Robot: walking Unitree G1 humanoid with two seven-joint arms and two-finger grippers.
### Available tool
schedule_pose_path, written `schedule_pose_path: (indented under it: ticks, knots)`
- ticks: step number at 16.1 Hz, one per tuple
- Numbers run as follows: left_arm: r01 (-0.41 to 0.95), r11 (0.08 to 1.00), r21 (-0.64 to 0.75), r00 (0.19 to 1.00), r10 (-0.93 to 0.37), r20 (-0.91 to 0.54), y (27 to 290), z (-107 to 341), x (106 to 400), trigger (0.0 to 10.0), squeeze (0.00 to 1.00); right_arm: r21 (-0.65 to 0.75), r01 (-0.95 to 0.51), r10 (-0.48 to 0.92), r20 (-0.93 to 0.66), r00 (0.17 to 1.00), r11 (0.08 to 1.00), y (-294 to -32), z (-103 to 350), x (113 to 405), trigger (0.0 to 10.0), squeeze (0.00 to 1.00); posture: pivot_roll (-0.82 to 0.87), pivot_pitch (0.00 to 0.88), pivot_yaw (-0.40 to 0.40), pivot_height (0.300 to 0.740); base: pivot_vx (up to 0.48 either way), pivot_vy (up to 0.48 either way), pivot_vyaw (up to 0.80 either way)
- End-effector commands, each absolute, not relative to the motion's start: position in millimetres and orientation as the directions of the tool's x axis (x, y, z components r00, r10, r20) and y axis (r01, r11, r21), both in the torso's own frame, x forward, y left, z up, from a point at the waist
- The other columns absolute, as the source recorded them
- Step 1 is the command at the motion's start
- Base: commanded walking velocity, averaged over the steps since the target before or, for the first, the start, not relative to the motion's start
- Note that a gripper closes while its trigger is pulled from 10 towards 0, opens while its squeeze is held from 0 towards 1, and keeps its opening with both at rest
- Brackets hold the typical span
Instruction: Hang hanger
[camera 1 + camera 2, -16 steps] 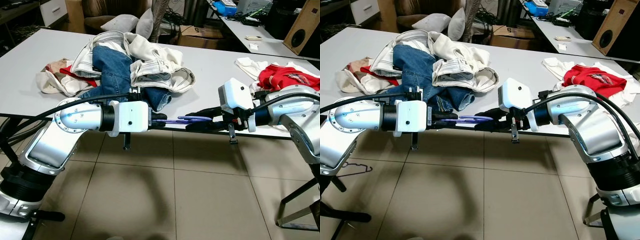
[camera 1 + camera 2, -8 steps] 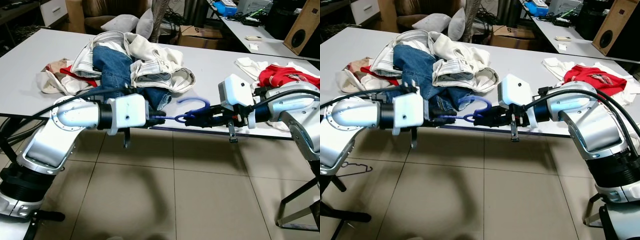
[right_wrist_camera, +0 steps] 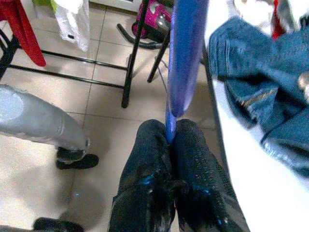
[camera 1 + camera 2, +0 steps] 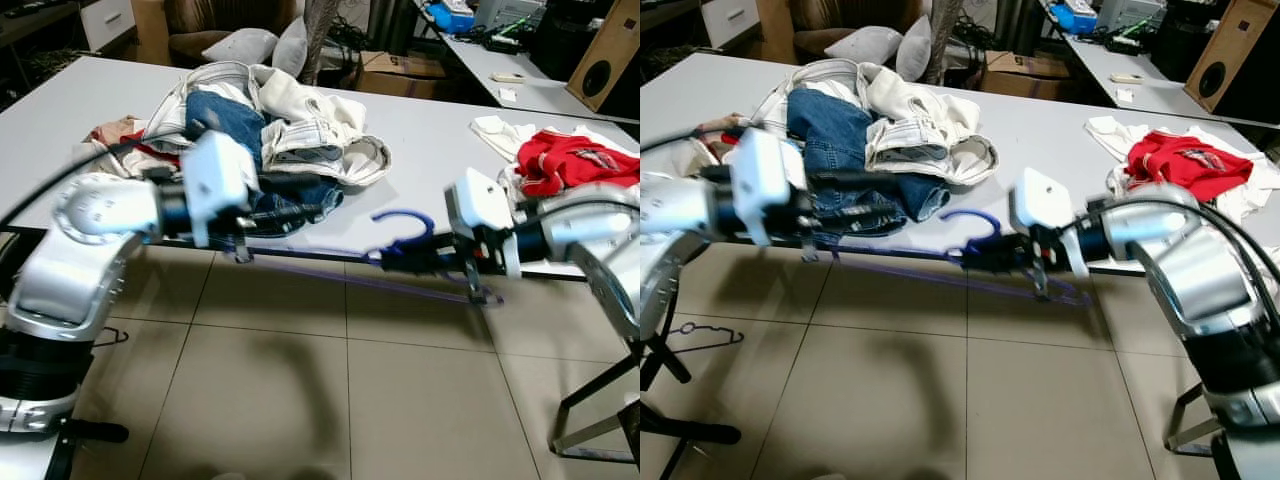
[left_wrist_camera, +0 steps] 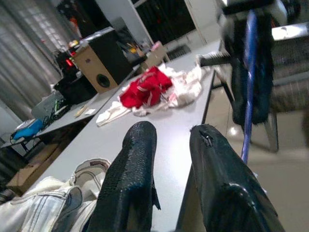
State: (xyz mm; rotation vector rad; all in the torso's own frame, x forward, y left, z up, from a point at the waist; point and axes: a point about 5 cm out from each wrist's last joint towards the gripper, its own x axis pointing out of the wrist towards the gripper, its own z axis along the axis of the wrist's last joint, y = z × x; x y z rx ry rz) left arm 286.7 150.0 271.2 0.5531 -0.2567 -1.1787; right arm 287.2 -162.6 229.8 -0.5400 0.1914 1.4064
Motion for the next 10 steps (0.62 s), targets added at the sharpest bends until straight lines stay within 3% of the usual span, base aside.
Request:
schedule_pose_path:
  ticks: [1,2,5,7,10]
  knots:
    - [0.805,0.277,0.525,0.363,-0.929,-0.066,148,275,285,10.0,0.0,-0.271,-0.959,0.884,-0.424,0.197,0.084,-167,239,286,0.0,0.0,0.05,0.0,-0.112,0.74,0.0,0.0,0.0]
    - [0.801,0.364,0.476,0.419,-0.908,-0.011,155,276,287,10.0,0.0,-0.25,-0.957,0.889,-0.391,0.238,0.146,-172,235,285,0.0,0.0,0.05,0.0,-0.108,0.74,0.0,0.0,0.0]
    - [0.642,0.669,0.374,0.694,-0.715,0.087,190,269,294,10.0,0.0,-0.097,-0.915,0.904,-0.147,0.401,0.391,-188,226,285,0.0,0.0,0.05,0.0,-0.115,0.74,0.0,0.0,0.0]
    - [0.587,0.735,0.339,0.759,-0.646,0.088,201,261,290,10.0,0.0,-0.02,-0.907,0.905,-0.062,0.421,0.421,-190,222,280,0.0,0.0,0.05,0.0,-0.115,0.74,0.0,0.0,0.0]
    - [0.585,0.773,0.247,0.784,-0.616,0.074,201,244,270,10.0,0.0,0.092,-0.884,0.886,0.026,0.462,0.458,-195,216,274,0.0,0.0,0.05,0.0,-0.111,0.74,0.0,0.0,0.0]
